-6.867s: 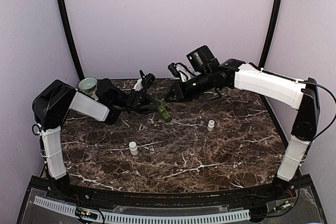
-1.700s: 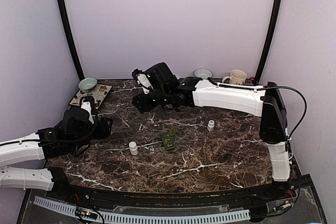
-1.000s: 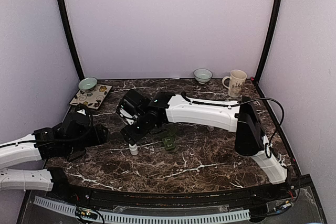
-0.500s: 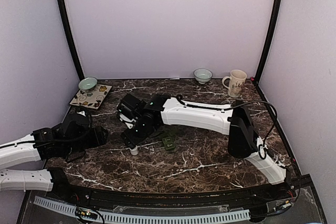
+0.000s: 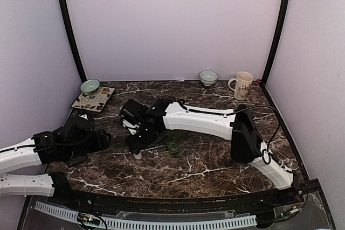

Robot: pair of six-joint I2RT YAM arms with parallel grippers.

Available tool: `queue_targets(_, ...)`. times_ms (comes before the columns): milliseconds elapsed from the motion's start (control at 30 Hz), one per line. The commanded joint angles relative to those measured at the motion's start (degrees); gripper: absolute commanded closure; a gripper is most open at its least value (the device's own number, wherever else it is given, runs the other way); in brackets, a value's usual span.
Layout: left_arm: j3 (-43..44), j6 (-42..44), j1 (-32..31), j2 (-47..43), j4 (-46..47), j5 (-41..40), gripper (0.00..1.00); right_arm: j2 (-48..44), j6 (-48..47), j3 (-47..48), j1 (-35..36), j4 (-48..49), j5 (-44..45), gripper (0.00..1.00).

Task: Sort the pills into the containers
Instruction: Pick up the pill bottle from the center of the board.

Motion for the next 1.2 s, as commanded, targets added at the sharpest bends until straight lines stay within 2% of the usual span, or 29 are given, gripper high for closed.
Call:
queue_targets(0, 0.02, -0.53, 0.03, -0.55, -1.05, 0.27, 0.29, 0.47, -0.11, 1.12, 0.35, -0.44, -0.89, 0.42)
queue_targets(167, -0.15, -0.61, 0.02, -0.64, -1.04, 0.19, 0.29, 0.46, -0.24, 1.12, 0.33, -0.68, -1.71, 0.53)
queue_targets(800, -1.39, -1.66, 0.03, -1.68, -0.87, 1.11, 0.29, 1.81, -0.42, 1.97, 0.19, -1.40, -3.52, 0.59)
queue_targets(1167, -2.27, -1.80, 0.02, -1.48, -0.23, 1.50, 0.29, 1.92, -0.85, 3.01, -0.32, -1.62, -4.30, 0.73)
